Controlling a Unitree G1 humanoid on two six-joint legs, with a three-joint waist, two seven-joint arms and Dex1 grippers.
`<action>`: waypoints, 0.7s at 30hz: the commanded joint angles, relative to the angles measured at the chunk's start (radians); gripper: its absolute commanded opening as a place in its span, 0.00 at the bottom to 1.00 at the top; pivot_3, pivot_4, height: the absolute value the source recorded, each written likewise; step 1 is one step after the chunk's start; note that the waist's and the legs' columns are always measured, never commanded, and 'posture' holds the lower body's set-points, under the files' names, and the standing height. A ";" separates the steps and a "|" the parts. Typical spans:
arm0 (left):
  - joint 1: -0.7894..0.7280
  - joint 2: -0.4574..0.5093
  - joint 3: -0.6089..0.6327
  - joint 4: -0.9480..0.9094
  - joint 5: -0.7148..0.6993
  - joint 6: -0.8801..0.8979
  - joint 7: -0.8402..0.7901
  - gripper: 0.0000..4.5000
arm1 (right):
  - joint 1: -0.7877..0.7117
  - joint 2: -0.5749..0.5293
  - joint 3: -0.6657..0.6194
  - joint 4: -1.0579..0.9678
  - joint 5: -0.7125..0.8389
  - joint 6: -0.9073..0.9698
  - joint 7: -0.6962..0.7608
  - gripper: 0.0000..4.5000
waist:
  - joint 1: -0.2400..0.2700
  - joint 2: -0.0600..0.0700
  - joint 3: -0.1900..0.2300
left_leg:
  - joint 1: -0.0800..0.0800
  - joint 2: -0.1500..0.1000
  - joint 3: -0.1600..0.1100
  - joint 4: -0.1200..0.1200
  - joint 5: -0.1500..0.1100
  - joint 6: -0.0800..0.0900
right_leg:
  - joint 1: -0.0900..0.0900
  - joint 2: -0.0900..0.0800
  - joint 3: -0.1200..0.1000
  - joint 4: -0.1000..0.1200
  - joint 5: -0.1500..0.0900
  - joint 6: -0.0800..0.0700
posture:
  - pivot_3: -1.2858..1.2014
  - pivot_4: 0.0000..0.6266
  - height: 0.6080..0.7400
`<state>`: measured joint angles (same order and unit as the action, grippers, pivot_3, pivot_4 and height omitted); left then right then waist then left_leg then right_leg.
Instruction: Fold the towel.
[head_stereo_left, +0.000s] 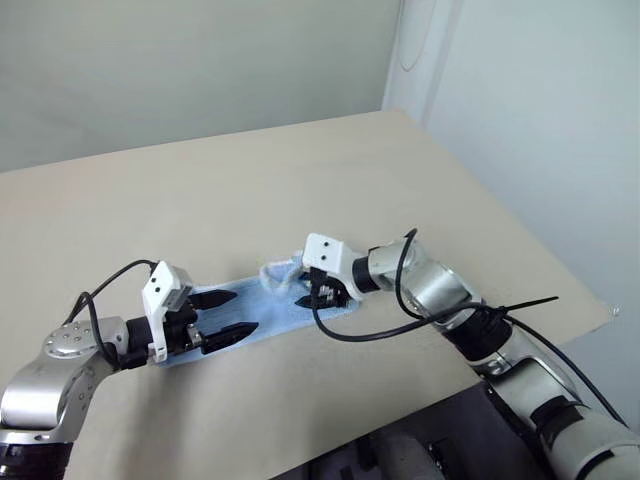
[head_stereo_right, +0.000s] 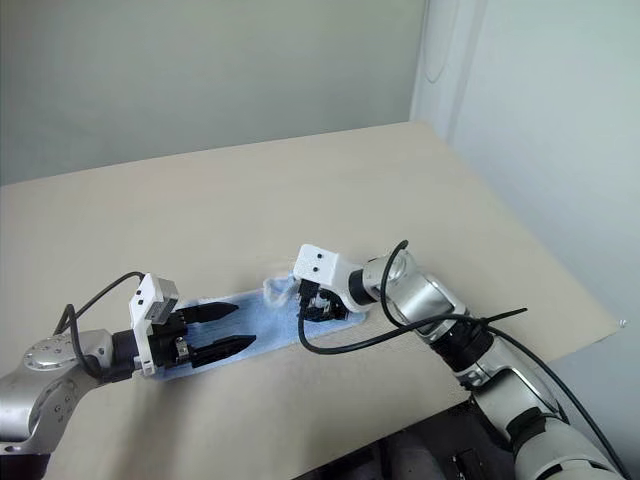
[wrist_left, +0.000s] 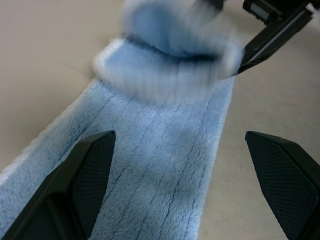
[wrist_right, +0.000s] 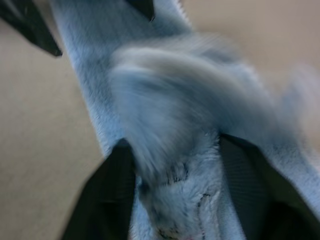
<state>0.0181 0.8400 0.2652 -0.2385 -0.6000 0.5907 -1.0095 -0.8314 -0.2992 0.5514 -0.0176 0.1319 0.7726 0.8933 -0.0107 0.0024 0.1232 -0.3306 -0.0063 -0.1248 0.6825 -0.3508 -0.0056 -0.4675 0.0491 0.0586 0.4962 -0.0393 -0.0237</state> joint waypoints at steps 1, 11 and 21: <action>-0.004 0.003 0.031 -0.026 -0.012 -0.011 0.003 1.00 | -0.007 0.008 -0.108 -0.080 0.074 0.055 0.007 0.69 | 0.000 0.000 0.000 | 0.000 0.000 0.000 0.000 0.000 0.000 | 0.000 0.000 0.000 0.000 0.000 0.000 | 0.52 0.24 1.00; 0.024 0.063 0.147 0.097 0.020 -0.055 -0.024 1.00 | 0.025 0.002 -0.362 -0.185 0.255 0.239 -0.065 0.57 | -0.001 -0.001 0.000 | 0.000 0.000 0.000 0.000 0.000 -0.002 | 0.000 0.000 0.000 0.005 0.000 -0.001 | 0.52 0.24 1.00; 0.002 0.063 0.157 0.169 0.026 -0.066 -0.035 1.00 | 0.059 0.127 -0.246 0.093 0.133 0.063 -0.186 0.01 | -0.004 0.000 0.000 | -0.001 0.000 0.000 0.000 0.000 -0.004 | -0.005 0.000 0.000 0.007 -0.001 -0.001 | 0.52 0.24 1.00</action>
<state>0.0280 0.8988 0.3856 -0.0701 -0.5642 0.5400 -1.0441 -0.7786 -0.1895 0.2760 0.0326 0.2898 0.8880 0.7278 -0.0143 0.0020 0.1230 -0.3309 -0.0060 -0.1248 0.6820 -0.3511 -0.0099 -0.4729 0.0494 0.0587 0.5036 -0.0402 -0.0248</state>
